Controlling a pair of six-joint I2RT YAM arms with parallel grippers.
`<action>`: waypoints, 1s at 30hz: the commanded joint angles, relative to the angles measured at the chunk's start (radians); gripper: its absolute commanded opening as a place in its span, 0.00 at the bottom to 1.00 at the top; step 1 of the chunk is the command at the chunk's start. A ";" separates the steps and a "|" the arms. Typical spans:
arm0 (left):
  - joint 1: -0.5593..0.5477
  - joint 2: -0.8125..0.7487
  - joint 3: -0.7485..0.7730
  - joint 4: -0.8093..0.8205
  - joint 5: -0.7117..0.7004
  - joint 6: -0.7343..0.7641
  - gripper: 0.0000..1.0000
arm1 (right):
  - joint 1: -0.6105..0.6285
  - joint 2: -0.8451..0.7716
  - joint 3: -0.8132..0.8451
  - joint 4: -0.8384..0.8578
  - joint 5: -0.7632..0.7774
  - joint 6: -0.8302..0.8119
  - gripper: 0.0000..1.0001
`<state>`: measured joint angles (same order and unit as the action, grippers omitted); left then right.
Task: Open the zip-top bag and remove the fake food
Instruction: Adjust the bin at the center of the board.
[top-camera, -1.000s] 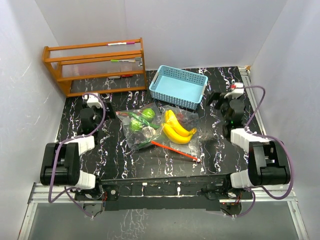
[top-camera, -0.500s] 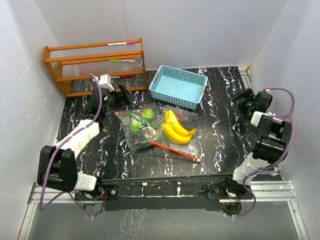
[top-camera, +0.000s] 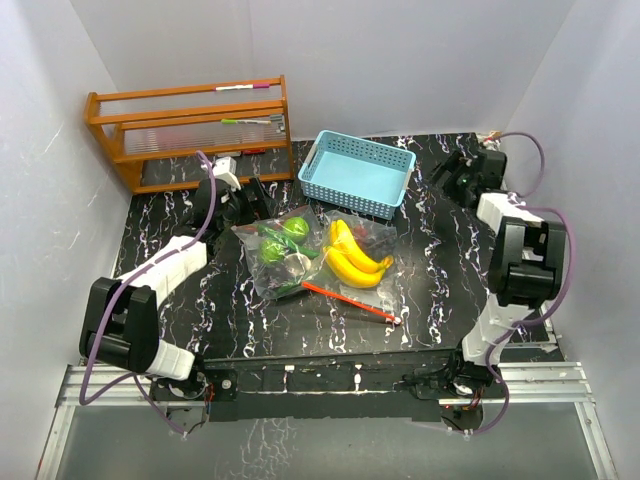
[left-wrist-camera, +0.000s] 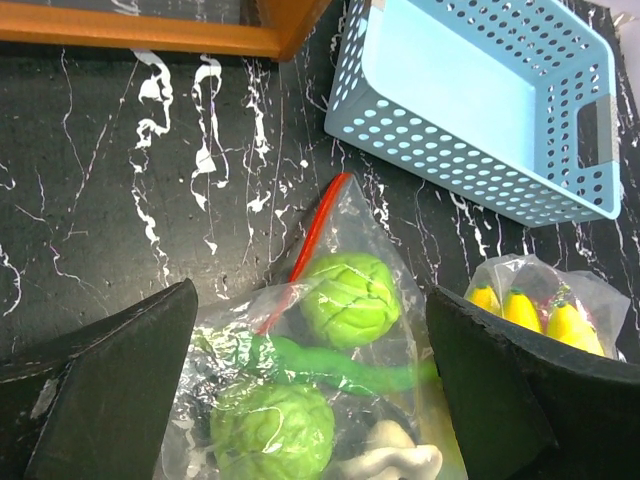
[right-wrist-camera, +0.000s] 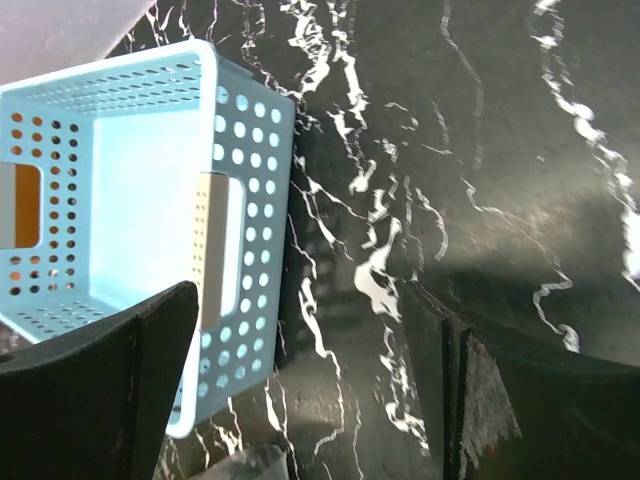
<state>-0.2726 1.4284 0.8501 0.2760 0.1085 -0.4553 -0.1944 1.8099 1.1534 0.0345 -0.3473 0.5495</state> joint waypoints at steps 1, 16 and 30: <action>-0.014 -0.002 0.023 -0.014 0.004 0.021 0.97 | 0.111 0.044 0.148 -0.124 0.149 -0.119 0.85; -0.020 -0.016 -0.009 -0.020 -0.009 0.056 0.97 | 0.288 0.215 0.427 -0.012 0.350 -0.572 0.98; -0.024 0.007 -0.019 -0.015 0.034 0.062 0.97 | 0.297 0.515 0.787 -0.005 0.201 -0.782 0.98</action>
<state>-0.2905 1.4387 0.8375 0.2607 0.1123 -0.4011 0.0982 2.2799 1.8080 -0.0116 -0.0650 -0.1577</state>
